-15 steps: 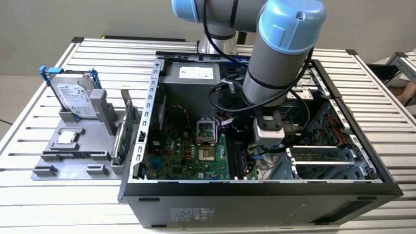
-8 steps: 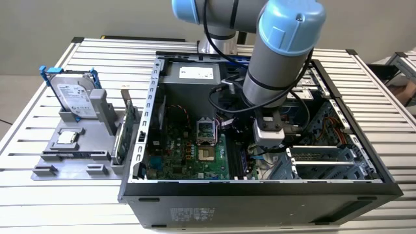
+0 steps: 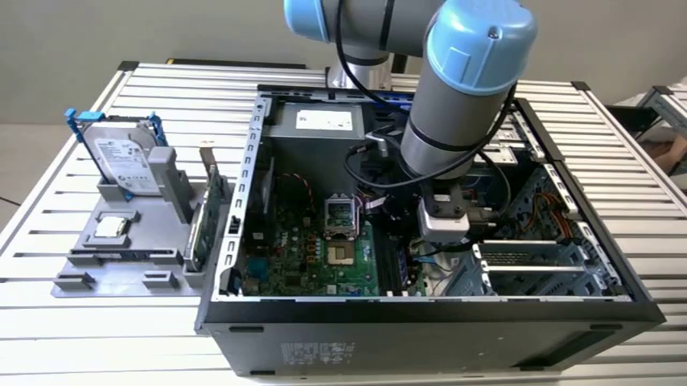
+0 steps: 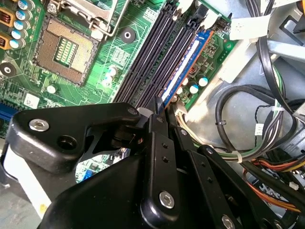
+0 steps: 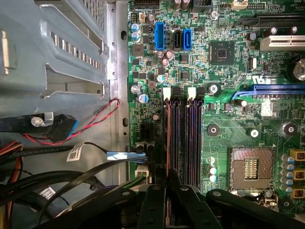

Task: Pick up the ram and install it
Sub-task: 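Insert the ram into the slot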

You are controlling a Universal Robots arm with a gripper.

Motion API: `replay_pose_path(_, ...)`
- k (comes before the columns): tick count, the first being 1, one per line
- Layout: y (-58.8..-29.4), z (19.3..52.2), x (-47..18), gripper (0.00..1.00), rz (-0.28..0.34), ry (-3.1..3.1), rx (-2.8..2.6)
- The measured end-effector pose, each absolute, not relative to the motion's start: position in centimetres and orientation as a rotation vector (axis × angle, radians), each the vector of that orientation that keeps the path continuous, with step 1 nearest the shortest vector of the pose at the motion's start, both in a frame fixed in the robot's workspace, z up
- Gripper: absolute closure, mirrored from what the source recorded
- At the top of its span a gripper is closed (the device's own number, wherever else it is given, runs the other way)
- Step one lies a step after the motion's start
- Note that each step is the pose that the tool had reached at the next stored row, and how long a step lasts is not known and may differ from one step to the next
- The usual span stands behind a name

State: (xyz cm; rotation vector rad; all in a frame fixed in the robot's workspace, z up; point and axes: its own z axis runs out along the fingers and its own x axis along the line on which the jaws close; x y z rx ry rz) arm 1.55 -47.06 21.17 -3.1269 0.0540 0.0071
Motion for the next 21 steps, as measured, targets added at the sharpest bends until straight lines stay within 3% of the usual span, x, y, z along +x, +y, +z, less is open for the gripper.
replay_pose_path(9,-47.03,21.11,1.55,1.00,0.007,0.054,-3.125)
replay_pose_path(10,-47.01,21.07,1.56,0.00,0.006,0.054,-3.125)
replay_pose_path(21,-47.06,21.48,1.55,0.00,0.007,0.054,-3.127)
